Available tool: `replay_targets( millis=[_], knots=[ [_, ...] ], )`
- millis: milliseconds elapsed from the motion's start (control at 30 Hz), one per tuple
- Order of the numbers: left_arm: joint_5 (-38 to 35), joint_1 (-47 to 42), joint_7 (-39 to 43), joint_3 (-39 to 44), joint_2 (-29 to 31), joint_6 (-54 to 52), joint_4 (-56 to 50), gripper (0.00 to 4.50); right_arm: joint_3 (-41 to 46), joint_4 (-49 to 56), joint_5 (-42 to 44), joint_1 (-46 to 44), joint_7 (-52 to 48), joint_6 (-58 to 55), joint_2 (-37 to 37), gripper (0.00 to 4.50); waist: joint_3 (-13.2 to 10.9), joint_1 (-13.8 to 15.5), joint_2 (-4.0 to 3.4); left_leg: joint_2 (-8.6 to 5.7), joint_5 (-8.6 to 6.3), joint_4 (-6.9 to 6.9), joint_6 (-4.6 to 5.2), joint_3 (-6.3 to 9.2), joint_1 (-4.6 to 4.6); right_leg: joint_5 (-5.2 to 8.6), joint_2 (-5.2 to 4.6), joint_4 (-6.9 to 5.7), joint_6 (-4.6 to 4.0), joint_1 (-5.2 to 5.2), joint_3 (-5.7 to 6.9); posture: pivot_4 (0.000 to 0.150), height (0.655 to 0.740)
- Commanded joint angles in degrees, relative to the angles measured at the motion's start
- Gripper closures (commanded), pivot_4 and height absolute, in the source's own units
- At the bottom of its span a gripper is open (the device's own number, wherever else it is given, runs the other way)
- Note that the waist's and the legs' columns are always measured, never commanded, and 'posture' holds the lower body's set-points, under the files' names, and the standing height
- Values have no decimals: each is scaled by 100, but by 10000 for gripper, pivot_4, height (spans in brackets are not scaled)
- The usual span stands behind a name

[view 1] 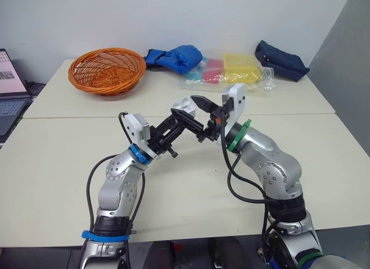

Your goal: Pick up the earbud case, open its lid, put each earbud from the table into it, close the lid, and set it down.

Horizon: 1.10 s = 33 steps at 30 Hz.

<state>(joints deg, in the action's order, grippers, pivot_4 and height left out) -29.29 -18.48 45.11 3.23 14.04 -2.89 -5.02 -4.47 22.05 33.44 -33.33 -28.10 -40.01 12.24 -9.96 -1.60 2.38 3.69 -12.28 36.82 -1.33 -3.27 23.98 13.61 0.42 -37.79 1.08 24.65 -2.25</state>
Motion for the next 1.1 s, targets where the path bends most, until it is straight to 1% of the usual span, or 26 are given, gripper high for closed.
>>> replay_targets(
  millis=[33, 133, 200, 233, 300, 333, 367, 433, 567, 633, 767, 900, 1000, 1100],
  knots=[
    [-118, -75, 97, 136, 101, 121, -190, 37374, 819, 657, 659, -297, -677, -379, 1040, 1874, -1, 8, -1, -2, 0, 0, 0, 0, 1, 1, -2, 3, 0, 0, 1, 1500, 7400],
    [-129, -87, 118, 152, 112, 104, -186, 37374, 1145, 532, 914, -383, -1022, -590, 1853, 1874, -3, -2, -3, -4, -1, -1, 1, -9, 0, 5, -5, 13, -7, -1, 0, 1500, 7400],
    [-122, -86, 137, 144, 116, 107, -183, 37374, 1275, 303, 947, -353, -1225, -688, 2282, 1874, -2, -4, -3, -3, -1, -5, 1, -7, -2, 5, -3, 14, -7, -1, -2, 1500, 7400],
    [-122, -81, 139, 143, 117, 105, -187, 37374, 1253, 120, 799, -286, -1370, -648, 2551, 1874, -3, -8, -3, -1, -1, -9, 1, -4, -3, 5, -2, 14, -8, -1, -6, 1500, 7400],
    [-118, -64, 134, 120, 105, 97, -220, 37374, 1070, -554, 423, -152, -1650, -836, 3240, 1874, -2, -7, -3, -1, -1, -12, 1, -2, -4, 5, -1, 13, -7, -1, -8, 1500, 7400],
    [-119, -51, 118, 104, 89, 84, -255, 37374, 683, -1065, -42, -101, -1900, -748, 3725, 1874, -3, -7, -3, -1, -1, -13, 1, 0, -5, 6, -1, 14, -10, -2, -8, 1500, 7400],
    [-119, -42, 107, 94, 78, 74, -278, 37374, 399, -1410, -357, -88, -2078, -661, 4031, 1874, -3, -7, -3, -3, -1, -12, 1, -4, -4, 8, -3, 15, -12, -2, -10, 1500, 7400],
    [-108, -12, 66, 59, 43, 56, -350, 37374, -144, -2259, -804, -267, -2299, -710, 4288, 1874, -3, -7, -3, -6, -1, -10, 1, -13, -5, 14, -6, 19, -23, -1, -11, 1500, 7400],
    [-84, 6, 16, 20, 16, 31, -415, 37374, -610, -3104, -1313, -560, -2632, -492, 4217, 1874, -4, -51, -5, -5, -2, -12, 3, -18, -5, 3, -1, 18, -5, 7, -18, 1500, 7400],
    [-83, 23, -16, 31, 24, 4, -473, 37374, -681, -3846, -1495, -914, -2345, -840, 3816, 1874, -5, -76, -7, -3, -2, -13, 3, -17, -6, -2, 7, 11, 4, 13, -18, 1500, 7400],
    [-93, 97, -92, 41, 67, -64, -626, 37374, -627, -4961, -1884, -1402, -1871, -679, 3075, 1874, -6, -66, -8, -1, -2, -12, 3, -7, -6, -4, 19, -2, 3, 20, -17, 1500, 7400],
    [-98, 129, -168, 45, 104, -114, -718, 37374, -576, -5439, -2142, -1601, -1648, -548, 2737, 1874, -6, -26, -9, -1, -2, -13, 3, -14, 5, -3, 19, -2, 3, 31, -19, 1500, 7400],
    [-101, 145, -212, 51, 129, -145, -770, 37374, -495, -5831, -2392, -1578, -1173, -300, 2456, 1874, -6, -24, -8, -1, -2, -8, 3, -21, 11, -5, 14, 2, 7, 32, -20, 1500, 7400],
    [-104, 139, -233, 44, 143, -175, -797, 37374, -441, -6001, -2562, -1541, -1058, -67, 2340, 1874, -6, -25, -8, -1, -2, -2, 3, -20, 11, -7, 13, 1, 10, 29, -19, 1500, 7400]
  ],
)
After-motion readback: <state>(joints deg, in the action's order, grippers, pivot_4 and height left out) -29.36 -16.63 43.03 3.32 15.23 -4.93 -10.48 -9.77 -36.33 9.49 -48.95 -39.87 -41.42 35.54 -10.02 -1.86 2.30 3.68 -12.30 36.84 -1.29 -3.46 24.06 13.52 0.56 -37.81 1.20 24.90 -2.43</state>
